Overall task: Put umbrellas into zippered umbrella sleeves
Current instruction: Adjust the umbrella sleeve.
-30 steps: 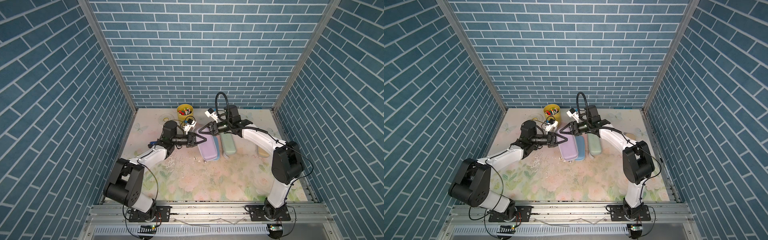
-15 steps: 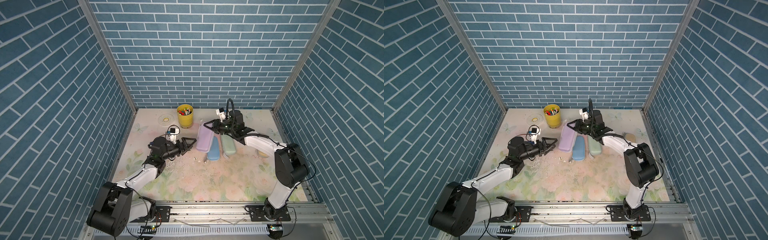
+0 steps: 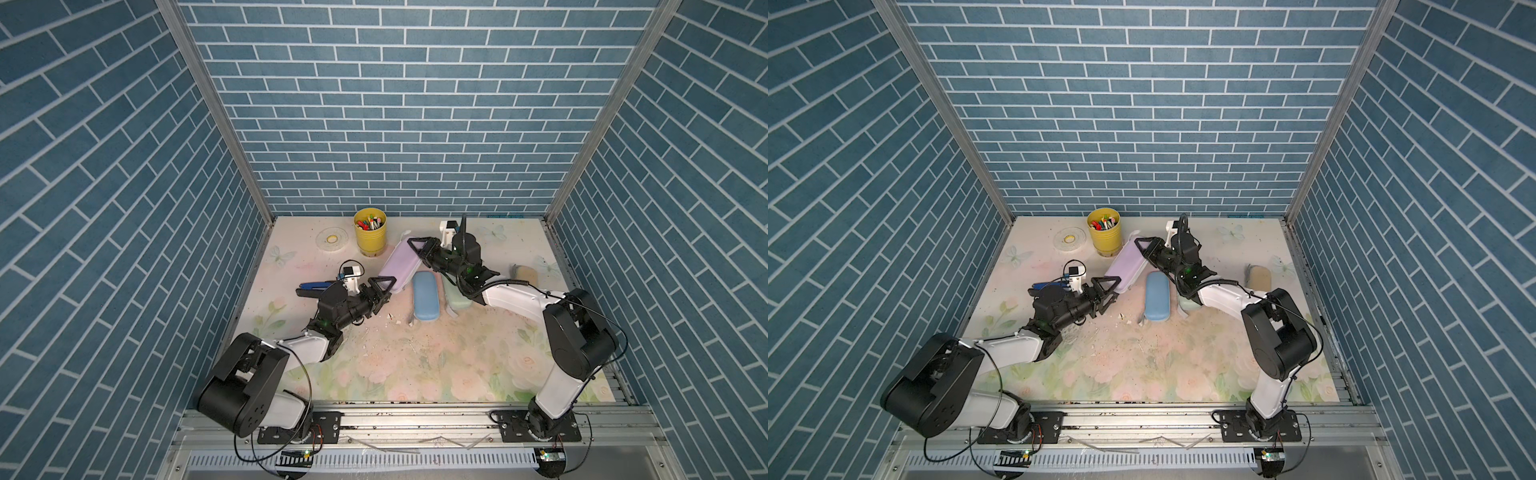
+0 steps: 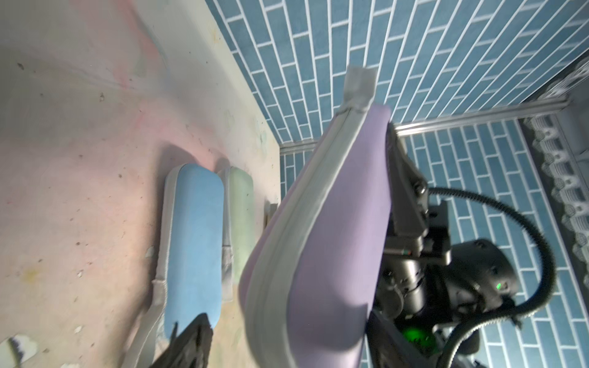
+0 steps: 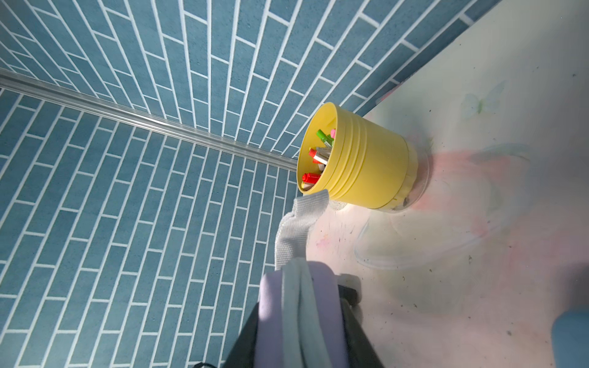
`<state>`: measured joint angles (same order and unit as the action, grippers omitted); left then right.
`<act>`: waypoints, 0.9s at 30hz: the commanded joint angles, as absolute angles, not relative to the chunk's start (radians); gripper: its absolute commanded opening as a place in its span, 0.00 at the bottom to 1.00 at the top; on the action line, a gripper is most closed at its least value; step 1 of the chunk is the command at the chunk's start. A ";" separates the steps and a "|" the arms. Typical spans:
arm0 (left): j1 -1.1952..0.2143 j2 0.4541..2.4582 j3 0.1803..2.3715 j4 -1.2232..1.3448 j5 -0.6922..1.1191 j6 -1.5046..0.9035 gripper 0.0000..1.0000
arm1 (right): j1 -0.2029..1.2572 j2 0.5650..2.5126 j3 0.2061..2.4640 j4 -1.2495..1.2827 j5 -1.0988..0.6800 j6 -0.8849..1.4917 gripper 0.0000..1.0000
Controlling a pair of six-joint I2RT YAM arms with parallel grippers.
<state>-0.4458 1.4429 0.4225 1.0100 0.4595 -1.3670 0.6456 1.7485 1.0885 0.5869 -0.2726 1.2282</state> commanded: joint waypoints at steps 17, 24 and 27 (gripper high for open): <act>-0.405 1.450 0.536 1.023 0.409 -1.295 0.32 | 0.735 1.348 0.872 0.133 0.022 0.562 0.58; -0.419 1.370 0.582 0.882 0.362 -1.213 0.35 | 0.915 1.416 0.887 0.247 0.098 0.379 0.54; -0.427 1.369 0.593 0.876 0.360 -1.213 0.34 | 0.966 1.474 0.943 0.228 0.099 0.334 0.54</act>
<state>-0.4171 1.3891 0.5602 0.8719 0.3710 -1.2583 0.9352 1.4403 0.8864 0.2420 0.0494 0.4686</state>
